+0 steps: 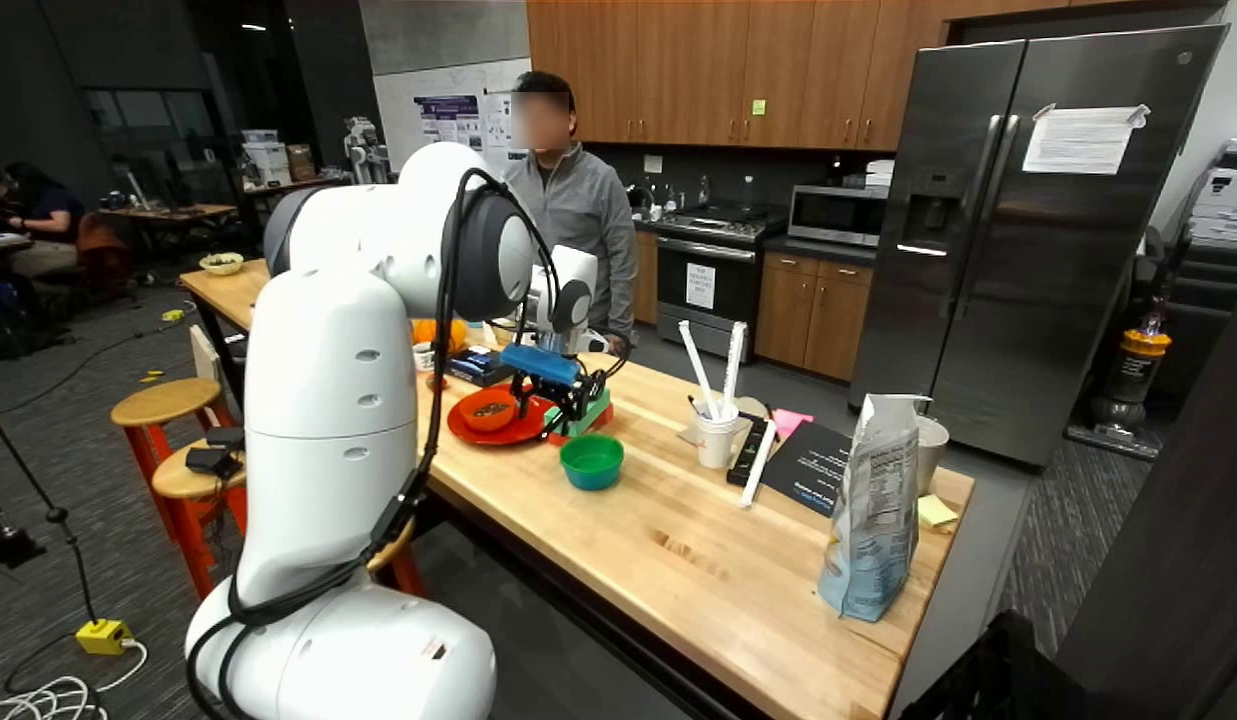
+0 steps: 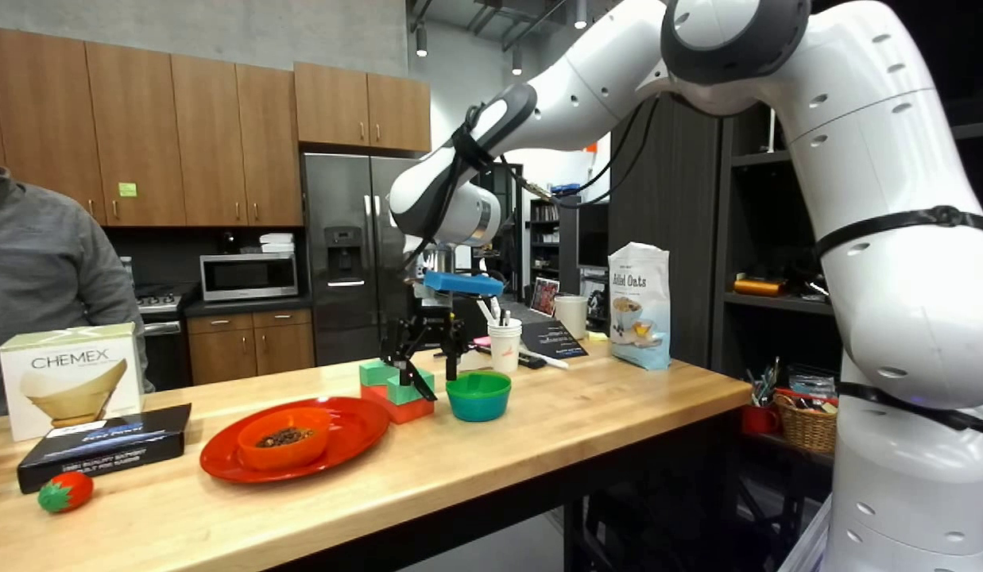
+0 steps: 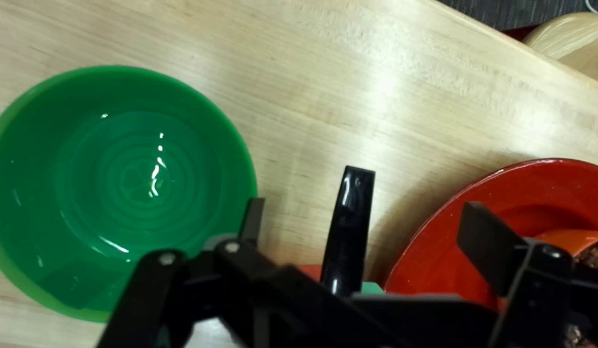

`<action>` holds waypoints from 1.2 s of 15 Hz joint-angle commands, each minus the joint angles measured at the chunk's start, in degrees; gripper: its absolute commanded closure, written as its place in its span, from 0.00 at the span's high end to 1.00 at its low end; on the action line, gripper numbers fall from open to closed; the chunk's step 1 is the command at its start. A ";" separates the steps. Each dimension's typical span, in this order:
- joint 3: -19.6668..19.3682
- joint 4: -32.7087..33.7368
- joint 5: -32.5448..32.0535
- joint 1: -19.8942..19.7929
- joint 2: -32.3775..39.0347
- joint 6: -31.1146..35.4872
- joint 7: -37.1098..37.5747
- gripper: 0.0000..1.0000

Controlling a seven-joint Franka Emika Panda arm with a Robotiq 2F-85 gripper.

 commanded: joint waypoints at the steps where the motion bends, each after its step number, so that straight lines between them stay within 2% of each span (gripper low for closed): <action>1: -0.05 1.80 -0.81 0.23 1.21 -1.89 -0.07 1.00; 10: -1.05 6.15 -4.16 0.55 4.98 -1.63 1.09 1.00; 16: -0.58 8.88 -2.64 0.35 6.85 -1.41 0.93 1.00; 18: -0.61 9.35 -2.94 0.54 7.28 -1.76 1.21 0.74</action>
